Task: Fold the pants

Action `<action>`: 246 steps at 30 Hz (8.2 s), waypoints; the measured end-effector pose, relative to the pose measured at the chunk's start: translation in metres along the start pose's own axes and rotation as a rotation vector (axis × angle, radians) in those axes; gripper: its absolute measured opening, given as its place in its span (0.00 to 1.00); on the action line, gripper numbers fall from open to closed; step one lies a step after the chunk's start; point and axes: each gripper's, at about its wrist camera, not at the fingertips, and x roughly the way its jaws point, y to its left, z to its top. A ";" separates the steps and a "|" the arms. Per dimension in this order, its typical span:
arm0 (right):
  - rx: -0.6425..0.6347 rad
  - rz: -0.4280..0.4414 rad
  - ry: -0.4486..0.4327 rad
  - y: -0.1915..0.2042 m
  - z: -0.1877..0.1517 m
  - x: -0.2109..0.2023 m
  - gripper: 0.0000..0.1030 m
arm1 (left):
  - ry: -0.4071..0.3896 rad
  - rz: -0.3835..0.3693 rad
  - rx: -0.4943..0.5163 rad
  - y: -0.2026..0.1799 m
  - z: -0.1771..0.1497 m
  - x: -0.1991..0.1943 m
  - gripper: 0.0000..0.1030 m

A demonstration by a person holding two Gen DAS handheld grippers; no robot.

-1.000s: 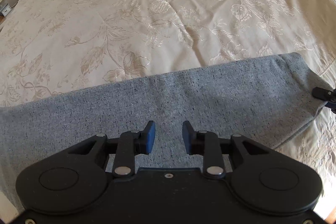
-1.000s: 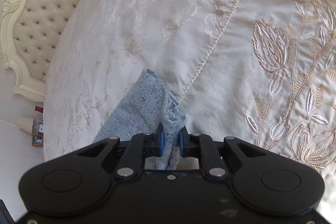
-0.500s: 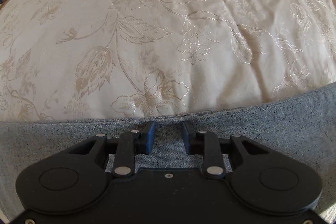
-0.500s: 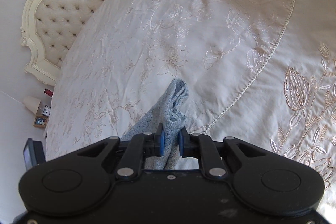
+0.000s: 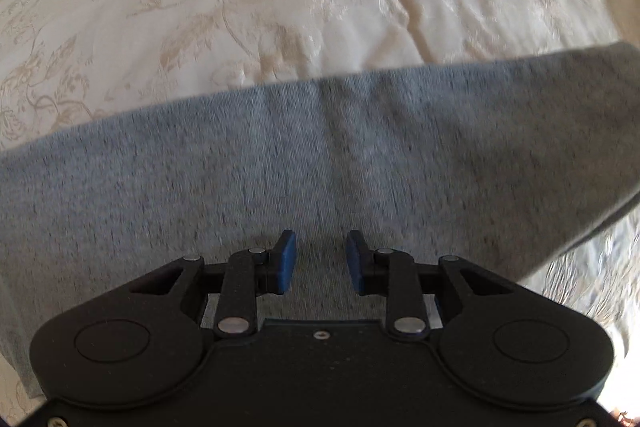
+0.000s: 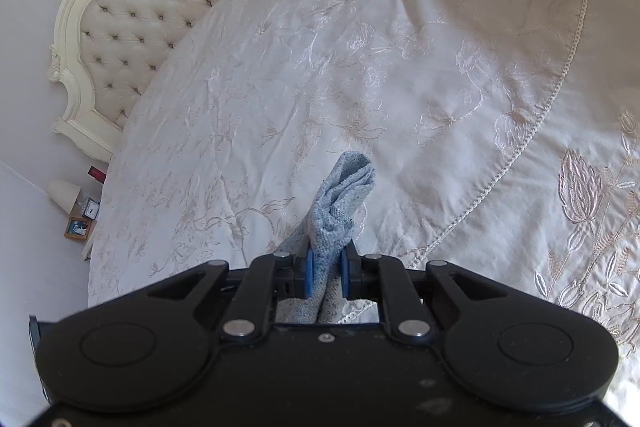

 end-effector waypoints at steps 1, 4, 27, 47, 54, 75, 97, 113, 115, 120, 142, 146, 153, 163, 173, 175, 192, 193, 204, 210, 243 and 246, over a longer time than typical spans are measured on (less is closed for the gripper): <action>-0.003 -0.002 -0.002 0.001 0.000 -0.001 0.13 | 0.011 -0.002 0.002 -0.002 -0.004 0.007 0.35; -0.027 -0.010 -0.010 0.010 -0.002 -0.006 0.14 | -0.009 0.015 0.050 -0.008 -0.006 0.014 0.35; -0.484 0.214 0.102 0.282 -0.177 0.048 0.14 | -0.089 0.017 -0.297 0.251 -0.094 -0.062 0.36; -0.644 0.156 0.179 0.299 -0.249 0.053 0.32 | -0.171 -0.107 -0.247 0.253 -0.070 -0.070 0.36; -0.533 0.050 0.221 0.234 -0.220 0.033 0.34 | -0.170 -0.117 -0.111 0.195 -0.036 -0.048 0.36; -0.462 -0.173 0.285 0.149 -0.177 0.061 0.29 | -0.111 0.049 -0.043 0.170 -0.016 -0.002 0.42; -0.710 -0.146 0.260 0.201 -0.121 0.188 0.29 | -0.130 0.081 -0.106 0.166 -0.008 0.003 0.43; -0.712 -0.031 0.313 0.192 -0.176 0.107 0.30 | -0.078 0.105 -0.202 0.169 -0.050 -0.007 0.43; -0.707 -0.042 0.317 0.187 -0.181 0.107 0.30 | -0.090 0.106 -0.230 0.173 -0.048 -0.016 0.43; -0.669 -0.028 0.277 0.197 -0.168 0.096 0.32 | -0.166 0.135 -0.290 0.204 -0.060 -0.051 0.43; -0.624 0.045 0.208 0.349 -0.259 0.056 0.33 | -0.221 0.224 -0.526 0.481 -0.124 -0.074 0.43; -0.639 0.055 0.214 0.379 -0.281 0.060 0.33 | -0.164 0.159 -0.536 0.501 -0.127 -0.047 0.47; -0.660 0.040 0.248 0.414 -0.317 0.067 0.33 | -0.157 0.098 -0.583 0.519 -0.143 -0.015 0.82; -0.690 0.005 0.297 0.431 -0.329 0.083 0.33 | -0.187 0.017 -0.597 0.525 -0.149 0.008 1.00; -0.656 -0.027 0.325 0.430 -0.323 0.098 0.33 | -0.268 -0.033 -0.639 0.531 -0.141 -0.006 0.58; -0.652 -0.035 0.328 0.428 -0.323 0.097 0.33 | -0.284 -0.011 -0.623 0.525 -0.135 -0.018 0.44; -0.652 -0.101 0.245 0.403 -0.291 0.128 0.33 | -0.451 0.038 -0.519 0.474 -0.114 -0.112 0.32; -0.659 -0.102 0.240 0.403 -0.287 0.136 0.33 | -0.456 0.043 -0.507 0.470 -0.113 -0.115 0.32; -0.659 -0.094 0.298 0.394 -0.252 0.252 0.32 | -0.501 0.114 -0.442 0.416 -0.099 -0.152 0.30; -0.613 0.026 0.280 0.380 -0.223 0.217 0.32 | -0.557 0.118 -0.367 0.366 -0.083 -0.183 0.26; -0.419 0.237 0.435 0.304 -0.190 0.158 0.36 | -0.214 0.110 -0.228 0.263 -0.132 -0.088 0.15; -0.438 0.249 0.459 0.319 -0.195 0.173 0.36 | -0.225 0.071 -0.147 0.246 -0.134 -0.084 0.16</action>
